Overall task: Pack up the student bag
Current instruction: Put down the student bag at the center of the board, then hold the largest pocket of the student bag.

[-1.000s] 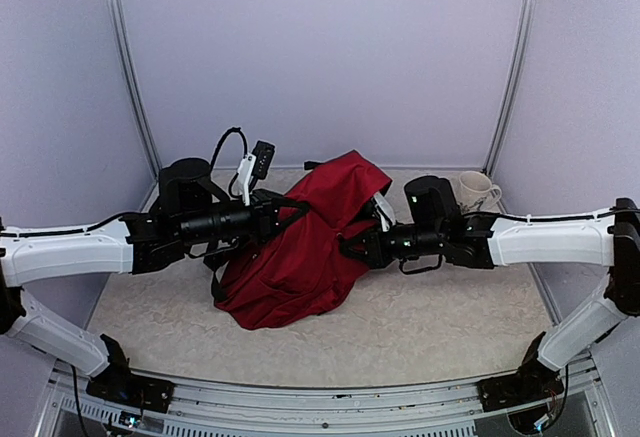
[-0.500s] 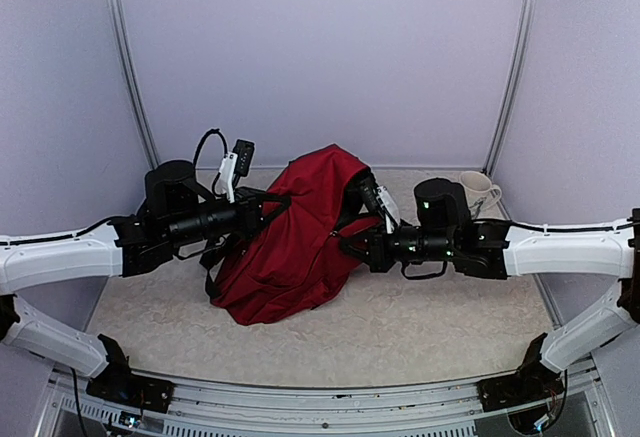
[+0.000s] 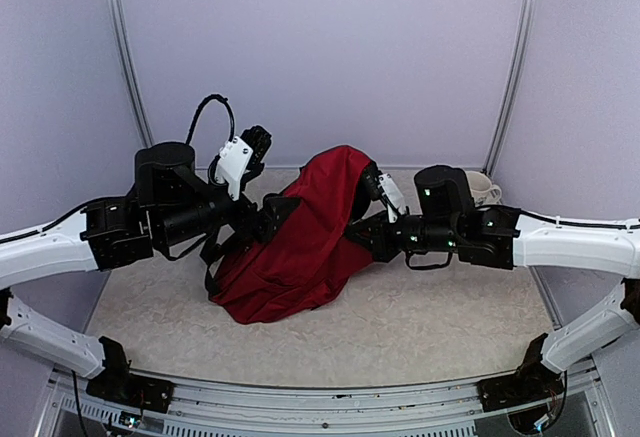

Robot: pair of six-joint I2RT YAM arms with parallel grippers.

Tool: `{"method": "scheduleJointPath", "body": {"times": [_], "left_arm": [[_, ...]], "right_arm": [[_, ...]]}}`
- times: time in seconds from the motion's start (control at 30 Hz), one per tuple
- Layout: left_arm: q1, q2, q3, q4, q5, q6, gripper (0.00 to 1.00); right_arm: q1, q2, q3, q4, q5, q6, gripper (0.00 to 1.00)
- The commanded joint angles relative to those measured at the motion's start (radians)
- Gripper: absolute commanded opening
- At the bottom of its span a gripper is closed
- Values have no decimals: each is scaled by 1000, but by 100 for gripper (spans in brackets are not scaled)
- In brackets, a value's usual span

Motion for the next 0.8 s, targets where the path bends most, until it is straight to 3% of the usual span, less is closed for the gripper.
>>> {"method": "scheduleJointPath", "body": {"times": [0.0,0.13,0.17,0.27,0.3,0.37,0.53,0.67,0.77], "left_arm": [[-133,-54,57,-74,-270,208,97],[-173,-92,64,-98,-248,147,97],[-200,-106,49,-79,-224,145,90],[-315,-100,-2,-54,-166,172,59],[-347,-76,-13,-58,-172,172,53],[-376,-21,-31,-75,-192,163,49],[-393,119,-55,-20,-293,176,54],[-384,220,-42,18,-435,195,74],[-373,275,-48,30,-441,182,90]], "right_arm": [[6,-47,75,-11,23,-38,0],[6,-45,111,-46,27,-44,0],[6,-42,116,-51,26,-44,0],[5,-37,126,-52,20,-39,0],[6,-36,128,-51,20,-38,0],[6,-35,130,-47,19,-42,0],[6,-27,136,-64,27,-57,0],[5,-28,142,-71,31,-67,0],[6,-27,144,-71,27,-69,0]]}}
